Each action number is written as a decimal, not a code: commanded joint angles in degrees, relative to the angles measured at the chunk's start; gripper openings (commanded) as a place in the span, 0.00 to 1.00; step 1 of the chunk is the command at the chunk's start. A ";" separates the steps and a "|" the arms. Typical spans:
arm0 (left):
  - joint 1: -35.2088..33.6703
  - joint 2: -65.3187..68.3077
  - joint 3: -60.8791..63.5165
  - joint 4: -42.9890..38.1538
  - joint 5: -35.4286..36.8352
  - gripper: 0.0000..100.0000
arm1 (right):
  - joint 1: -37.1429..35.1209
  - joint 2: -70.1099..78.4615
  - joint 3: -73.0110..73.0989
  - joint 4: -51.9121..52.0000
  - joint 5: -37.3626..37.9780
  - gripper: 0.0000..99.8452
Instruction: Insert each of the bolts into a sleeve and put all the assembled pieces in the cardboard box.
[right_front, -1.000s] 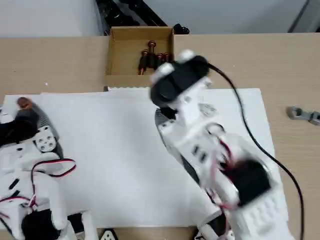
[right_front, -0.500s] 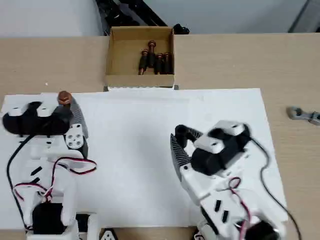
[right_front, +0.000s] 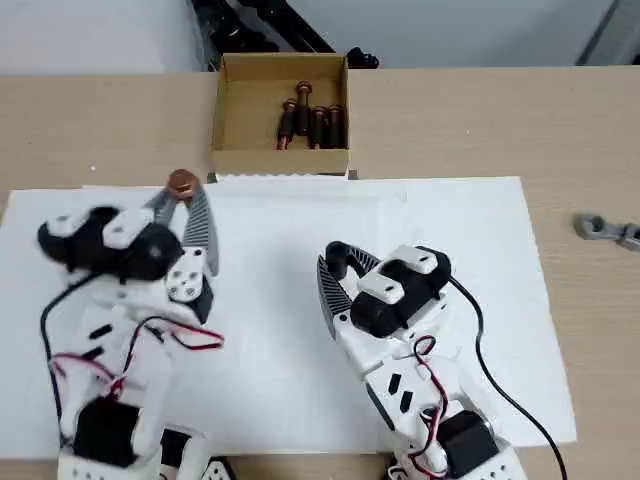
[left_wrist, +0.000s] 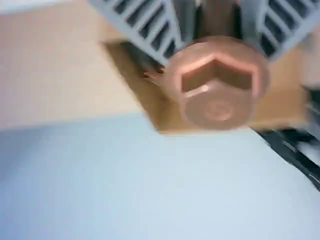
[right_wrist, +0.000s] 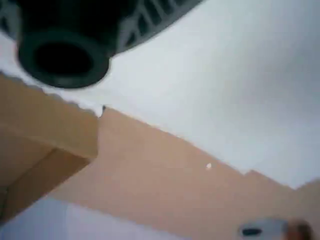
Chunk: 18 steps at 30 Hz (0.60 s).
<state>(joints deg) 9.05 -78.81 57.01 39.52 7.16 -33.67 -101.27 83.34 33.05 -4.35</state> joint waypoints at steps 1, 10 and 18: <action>3.08 7.91 -8.04 -1.85 3.87 0.01 | -0.13 -0.92 -0.35 -2.68 -0.35 0.00; 15.03 26.81 -30.46 7.74 5.01 0.01 | -0.13 -0.92 -0.35 -2.15 -0.09 0.00; 21.45 29.71 -37.93 11.78 5.19 0.01 | -0.13 -0.92 1.85 -1.54 -0.18 0.00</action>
<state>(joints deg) 28.66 -49.36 22.46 51.38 11.91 -33.67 -101.27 85.54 32.00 -4.35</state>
